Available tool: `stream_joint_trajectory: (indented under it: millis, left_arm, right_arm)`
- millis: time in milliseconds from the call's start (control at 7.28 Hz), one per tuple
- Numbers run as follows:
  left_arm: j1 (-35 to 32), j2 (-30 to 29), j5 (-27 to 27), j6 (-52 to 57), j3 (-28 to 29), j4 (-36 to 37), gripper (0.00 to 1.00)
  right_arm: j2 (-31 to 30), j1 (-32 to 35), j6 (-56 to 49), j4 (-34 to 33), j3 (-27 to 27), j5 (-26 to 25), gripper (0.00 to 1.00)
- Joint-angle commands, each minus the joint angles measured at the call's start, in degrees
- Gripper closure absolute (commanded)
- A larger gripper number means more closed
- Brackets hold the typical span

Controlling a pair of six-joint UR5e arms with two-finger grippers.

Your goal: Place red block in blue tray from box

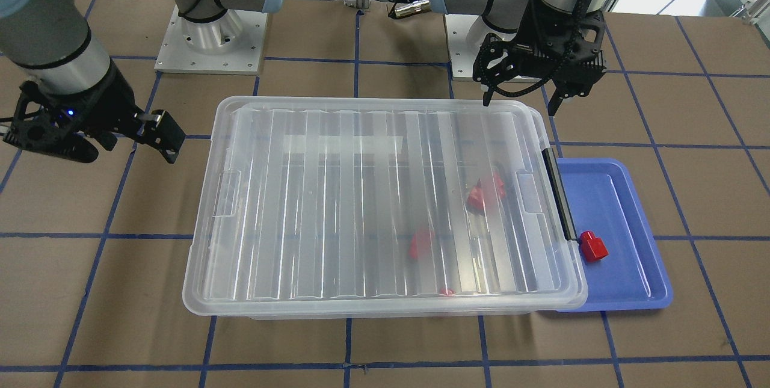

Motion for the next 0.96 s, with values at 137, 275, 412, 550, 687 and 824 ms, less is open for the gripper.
stream_joint_trajectory:
  millis: [137,275,412,550,687,824]
  left_arm:
    - [0.31,0.95,0.32,-0.02,-0.10,0.05,0.00]
    - [0.49,0.17,-0.20,0.42,-0.18,0.92,0.00]
    - [0.49,0.16,-0.20,0.42,-0.53,0.93,0.00]
    - [0.32,0.43,-0.20,0.33,-0.71,0.93,0.00]
    - [0.23,0.95,-0.03,-0.54,-0.71,0.76,0.00]
    - [0.23,1.04,0.41,-0.72,-0.71,0.75,0.00]
  right_arm:
    - [-7.36,4.15,0.08,5.00,0.38,0.04,0.00]
    - [-7.54,4.16,-0.01,7.61,0.99,0.04,0.00]
    - [-7.54,4.16,-0.01,8.77,1.26,0.04,0.00]
    - [-7.45,4.16,-0.18,8.35,1.18,-0.13,0.00]
    - [-7.45,4.16,-0.10,8.34,1.18,0.04,0.00]
    - [-7.54,4.16,0.08,8.52,1.09,-0.04,0.00]
